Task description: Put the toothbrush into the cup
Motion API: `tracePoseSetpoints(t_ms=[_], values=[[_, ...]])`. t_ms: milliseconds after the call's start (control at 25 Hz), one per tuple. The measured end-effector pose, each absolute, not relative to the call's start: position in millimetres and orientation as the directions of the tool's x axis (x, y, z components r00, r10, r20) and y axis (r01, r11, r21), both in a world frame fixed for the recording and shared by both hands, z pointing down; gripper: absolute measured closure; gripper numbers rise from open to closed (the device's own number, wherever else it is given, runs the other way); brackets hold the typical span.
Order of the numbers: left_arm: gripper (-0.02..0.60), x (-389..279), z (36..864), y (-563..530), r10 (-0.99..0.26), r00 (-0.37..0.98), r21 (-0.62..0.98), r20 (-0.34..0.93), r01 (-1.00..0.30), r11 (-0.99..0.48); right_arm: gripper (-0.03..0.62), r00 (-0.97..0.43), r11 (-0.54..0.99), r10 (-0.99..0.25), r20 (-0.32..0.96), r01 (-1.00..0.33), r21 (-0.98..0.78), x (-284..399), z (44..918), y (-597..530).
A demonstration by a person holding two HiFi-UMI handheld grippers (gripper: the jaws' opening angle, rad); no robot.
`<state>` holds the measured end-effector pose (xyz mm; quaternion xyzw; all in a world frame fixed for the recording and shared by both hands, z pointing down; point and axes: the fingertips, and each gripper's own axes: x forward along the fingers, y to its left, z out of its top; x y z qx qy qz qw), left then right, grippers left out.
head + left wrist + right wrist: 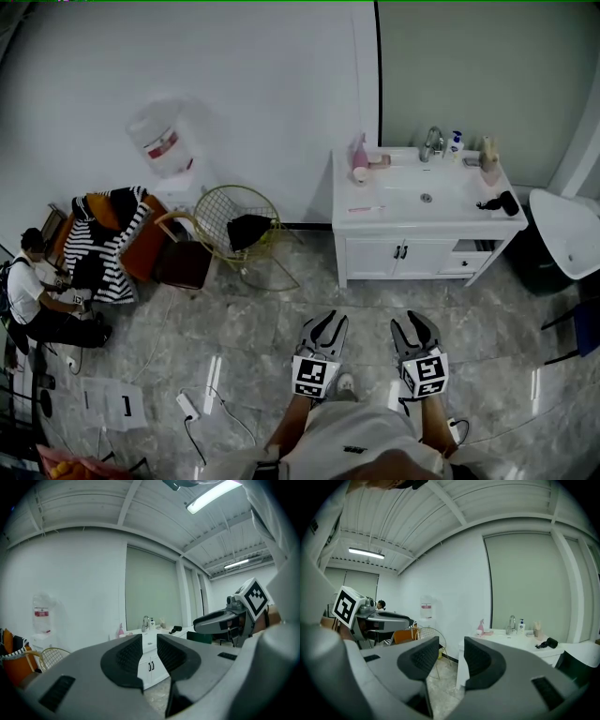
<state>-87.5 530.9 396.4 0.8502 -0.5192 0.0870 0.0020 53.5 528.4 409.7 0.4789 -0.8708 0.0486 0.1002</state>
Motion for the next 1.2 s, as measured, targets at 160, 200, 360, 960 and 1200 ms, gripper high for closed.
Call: tracePoseSetpoints(t_ms=[160,200,360,960,1200], values=[[0.470,-95.8,398.0,505.8,-0.876,0.458,-0.090,0.154,-0.876,-0.474,0.414,-0.510,0.525,-0.830,0.225,-0.851,0.009,45.9,411.2,506.2],[0.472,-98.0,398.0,500.2,-0.874,0.461,-0.090,0.154,-0.874,-0.477,0.414,-0.506,0.522,-0.832,0.227,-0.853,0.009,43.9,411.9,501.4],[0.474,-107.7,398.8,478.4,-0.869,0.473,-0.080,0.148,-0.870,-0.487,0.414,-0.493,0.509,-0.838,0.234,-0.860,0.012,34.2,414.7,481.9],[0.476,-122.1,403.2,424.6,-0.838,0.528,-0.065,0.134,-0.840,-0.539,0.414,-0.442,0.460,-0.866,0.235,-0.888,0.026,14.1,415.6,436.9],[0.477,-117.0,407.7,405.2,-0.834,0.535,-0.061,0.138,-0.836,-0.546,0.414,-0.434,0.451,-0.869,0.240,-0.892,0.021,18.8,420.8,418.8]])
